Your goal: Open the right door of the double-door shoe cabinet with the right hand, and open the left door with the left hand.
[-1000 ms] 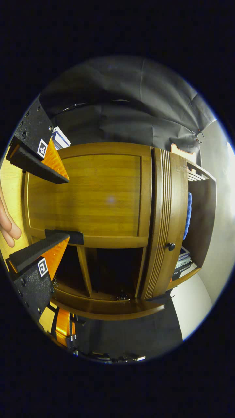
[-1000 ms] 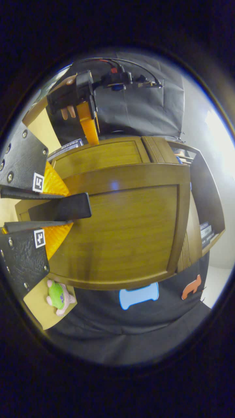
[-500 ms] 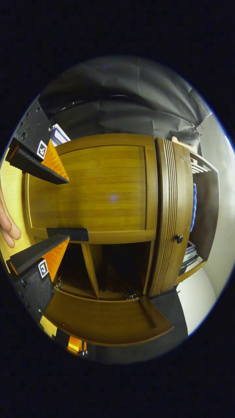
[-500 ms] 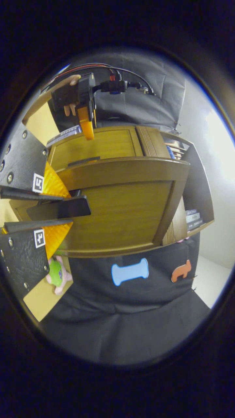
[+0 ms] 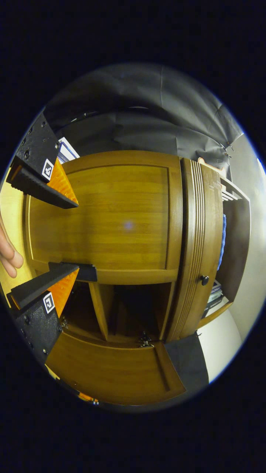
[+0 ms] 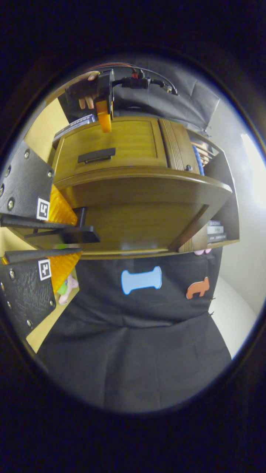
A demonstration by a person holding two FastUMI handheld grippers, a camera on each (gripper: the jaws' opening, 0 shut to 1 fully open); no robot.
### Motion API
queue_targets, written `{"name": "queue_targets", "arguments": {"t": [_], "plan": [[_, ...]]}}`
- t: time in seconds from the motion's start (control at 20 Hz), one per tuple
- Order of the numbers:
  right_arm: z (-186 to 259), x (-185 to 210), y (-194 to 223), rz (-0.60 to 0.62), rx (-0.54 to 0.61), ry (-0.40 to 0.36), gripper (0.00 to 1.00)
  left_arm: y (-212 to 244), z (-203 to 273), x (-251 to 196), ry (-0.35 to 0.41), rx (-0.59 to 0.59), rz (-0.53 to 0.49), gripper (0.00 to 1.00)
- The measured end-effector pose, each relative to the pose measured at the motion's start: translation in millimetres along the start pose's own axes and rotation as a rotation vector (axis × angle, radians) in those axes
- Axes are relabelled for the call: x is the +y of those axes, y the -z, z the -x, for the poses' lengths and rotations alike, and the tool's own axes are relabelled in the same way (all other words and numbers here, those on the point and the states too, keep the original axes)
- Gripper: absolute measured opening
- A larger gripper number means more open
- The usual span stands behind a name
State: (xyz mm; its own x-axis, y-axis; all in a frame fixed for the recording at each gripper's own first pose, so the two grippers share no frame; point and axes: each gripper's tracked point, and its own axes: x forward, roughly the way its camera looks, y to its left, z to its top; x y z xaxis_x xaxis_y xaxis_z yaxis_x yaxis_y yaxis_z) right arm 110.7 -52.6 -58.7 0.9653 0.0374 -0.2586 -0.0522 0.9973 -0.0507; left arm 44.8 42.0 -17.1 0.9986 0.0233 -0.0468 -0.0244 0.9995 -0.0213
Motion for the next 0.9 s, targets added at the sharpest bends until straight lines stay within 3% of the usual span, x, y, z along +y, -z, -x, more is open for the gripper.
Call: {"name": "queue_targets", "arguments": {"t": [0.15, 0.25, 0.4, 0.8, 0.85, 0.9], "plan": [[-4, -17, -6, 0.042, -0.056, 0.043, 0.12, -4, -6, -2, 0.006, -0.035, 0.029, 0.93], [-4, -30, -7, 0.054, -0.057, 0.056, 0.12, 1, -11, -6, 0.012, -0.027, 0.04, 0.92], [-4, -40, -8, -0.003, -0.039, 0.033, 0.11, 4, -18, -9, 0.008, -0.026, 0.058, 0.91], [-8, -65, -13, 0.035, -0.041, -0.064, 0.11, 18, -54, -29, 0.04, -0.02, 0.049, 0.93], [-11, -75, -14, 0.027, -0.045, -0.08, 0.11, 20, -59, -33, 0.044, -0.025, 0.065, 0.99], [-13, -84, -14, 0.007, -0.043, -0.097, 0.11, 21, -63, -37, 0.051, -0.038, 0.08, 0.89]]}}
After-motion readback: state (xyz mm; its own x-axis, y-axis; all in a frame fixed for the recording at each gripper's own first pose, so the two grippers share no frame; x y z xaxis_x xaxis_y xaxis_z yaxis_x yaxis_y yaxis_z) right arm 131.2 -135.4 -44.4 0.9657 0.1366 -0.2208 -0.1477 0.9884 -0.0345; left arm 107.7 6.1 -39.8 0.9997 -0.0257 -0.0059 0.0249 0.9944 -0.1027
